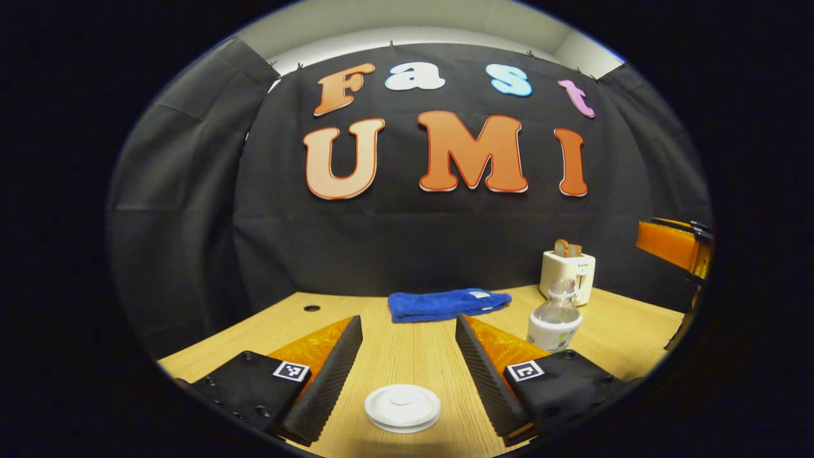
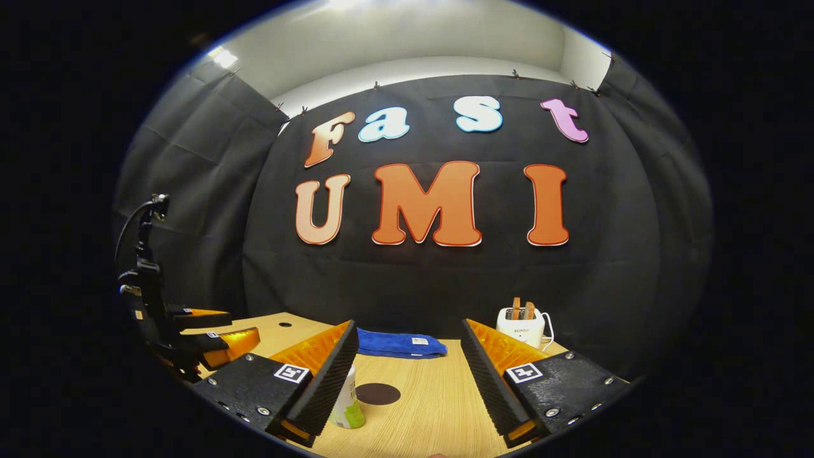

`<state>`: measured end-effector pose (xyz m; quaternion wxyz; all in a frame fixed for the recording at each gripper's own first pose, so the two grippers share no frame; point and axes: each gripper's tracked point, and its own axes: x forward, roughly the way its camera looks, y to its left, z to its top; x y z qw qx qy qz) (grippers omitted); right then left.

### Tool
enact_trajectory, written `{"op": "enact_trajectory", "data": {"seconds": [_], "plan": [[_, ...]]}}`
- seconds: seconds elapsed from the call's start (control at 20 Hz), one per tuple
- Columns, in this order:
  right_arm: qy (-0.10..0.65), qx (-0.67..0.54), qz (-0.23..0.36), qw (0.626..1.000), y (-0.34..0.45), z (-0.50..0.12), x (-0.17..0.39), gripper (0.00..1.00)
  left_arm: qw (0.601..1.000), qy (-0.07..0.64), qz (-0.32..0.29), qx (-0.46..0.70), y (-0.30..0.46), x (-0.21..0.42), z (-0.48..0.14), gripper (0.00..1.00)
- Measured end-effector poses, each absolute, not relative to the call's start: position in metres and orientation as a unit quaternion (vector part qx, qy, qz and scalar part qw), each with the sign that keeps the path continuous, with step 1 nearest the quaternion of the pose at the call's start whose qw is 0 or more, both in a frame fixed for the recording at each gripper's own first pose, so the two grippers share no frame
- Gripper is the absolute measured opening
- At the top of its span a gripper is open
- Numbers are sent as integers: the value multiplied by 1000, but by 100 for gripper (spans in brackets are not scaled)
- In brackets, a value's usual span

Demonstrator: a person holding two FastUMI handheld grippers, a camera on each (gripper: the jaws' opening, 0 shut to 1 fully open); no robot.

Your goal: Open the teacup lid with one hand, grasp the water bottle and pour water into the teacup with the other hand; after pouring, place the water bottle on the coaster and then close the teacup lid.

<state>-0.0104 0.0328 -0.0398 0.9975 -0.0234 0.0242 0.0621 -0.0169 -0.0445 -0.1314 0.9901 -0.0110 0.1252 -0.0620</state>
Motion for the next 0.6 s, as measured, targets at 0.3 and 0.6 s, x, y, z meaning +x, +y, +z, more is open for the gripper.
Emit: {"op": "enact_trajectory", "data": {"seconds": [0.3,0.6], "plan": [[34,-44,74,996,42,-57,-14,96,979,185,-80,0,-49,-22,-187,96],[51,-32,74,995,38,-71,-15,96,972,216,-82,37,-44,-24,-223,77]]}}
